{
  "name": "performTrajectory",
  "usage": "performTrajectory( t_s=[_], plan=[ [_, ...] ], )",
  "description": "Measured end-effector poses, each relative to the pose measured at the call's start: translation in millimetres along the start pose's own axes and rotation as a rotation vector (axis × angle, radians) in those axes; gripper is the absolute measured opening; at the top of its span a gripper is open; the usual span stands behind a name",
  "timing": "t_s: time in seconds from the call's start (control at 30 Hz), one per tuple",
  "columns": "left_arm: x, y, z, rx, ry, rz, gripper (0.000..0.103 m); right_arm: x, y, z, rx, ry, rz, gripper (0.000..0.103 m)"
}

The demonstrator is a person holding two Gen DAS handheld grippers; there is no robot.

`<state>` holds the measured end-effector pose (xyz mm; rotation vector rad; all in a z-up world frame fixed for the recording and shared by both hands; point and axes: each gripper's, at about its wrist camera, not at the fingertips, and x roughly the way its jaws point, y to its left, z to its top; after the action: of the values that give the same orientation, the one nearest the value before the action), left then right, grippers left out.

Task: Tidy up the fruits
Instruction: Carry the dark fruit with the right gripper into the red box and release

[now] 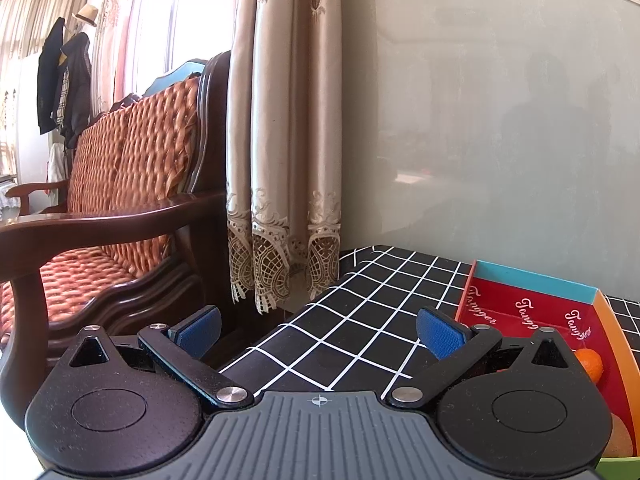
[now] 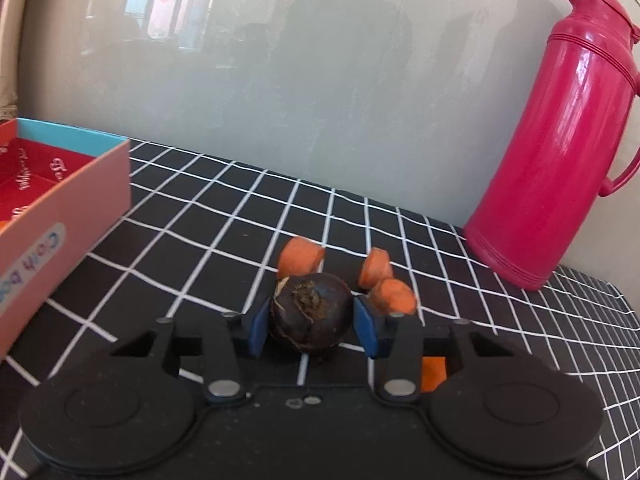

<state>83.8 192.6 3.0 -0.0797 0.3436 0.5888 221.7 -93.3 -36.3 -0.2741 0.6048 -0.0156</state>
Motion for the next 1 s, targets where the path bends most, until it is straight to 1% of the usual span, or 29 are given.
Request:
performTrajectory(
  t_s=[0.13, 0.2, 0.4, 0.53, 0.57, 0.63, 0.67, 0.7, 0.73, 0.77, 1.0],
  plan=[
    [-1.4, -0.8, -0.6, 0.005, -0.003, -0.006, 0.103, -9.9, 6.2, -2.7, -0.028, 0.005, 0.031, 0.043],
    [-2.1, -1.8, -0.9, 0.011, -0.005, -0.006, 0.103, -10.5, 9.0, -3.3, -0.048, 0.004, 0.025, 0.044],
    [0.3, -0.7, -1.5, 0.013, 0.004, 0.004, 0.103, -6.5, 3.6, -1.6, -0.015, 0.004, 0.037, 0.045],
    [-1.1, -0.3, -1.3, 0.012, -0.004, 0.000, 0.103, -5.7, 3.0, -3.1, -0.012, -0.006, 0.036, 0.045],
    [-1.2, -0.8, -1.4, 0.015, -0.004, -0.001, 0.103, -5.5, 2.7, -3.4, -0.010, -0.008, 0.035, 0.046],
    [-0.9, -1.6, -2.0, 0.020, 0.000, -0.002, 0.103, -5.3, 1.2, -4.9, -0.005, -0.012, 0.020, 0.053],
    [-0.8, -1.6, -2.2, 0.023, 0.003, -0.002, 0.103, -5.1, -0.1, -4.8, 0.002, -0.010, 0.024, 0.054],
    [-1.3, -1.5, -2.0, 0.023, 0.002, 0.001, 0.103, -4.5, -1.0, -4.7, 0.010, -0.008, 0.031, 0.052],
    [-1.7, -1.0, -1.8, 0.021, 0.000, 0.002, 0.103, -3.9, -3.3, -3.8, 0.026, -0.001, 0.056, 0.048],
    [-1.8, -0.6, -1.5, 0.015, 0.002, 0.000, 0.103, -3.7, -5.0, -2.5, 0.044, 0.010, 0.072, 0.041],
    [-5.1, -3.1, -1.7, 0.016, 0.003, -0.007, 0.103, -9.8, -7.6, -5.1, 0.047, 0.006, 0.070, 0.041]
  ],
)
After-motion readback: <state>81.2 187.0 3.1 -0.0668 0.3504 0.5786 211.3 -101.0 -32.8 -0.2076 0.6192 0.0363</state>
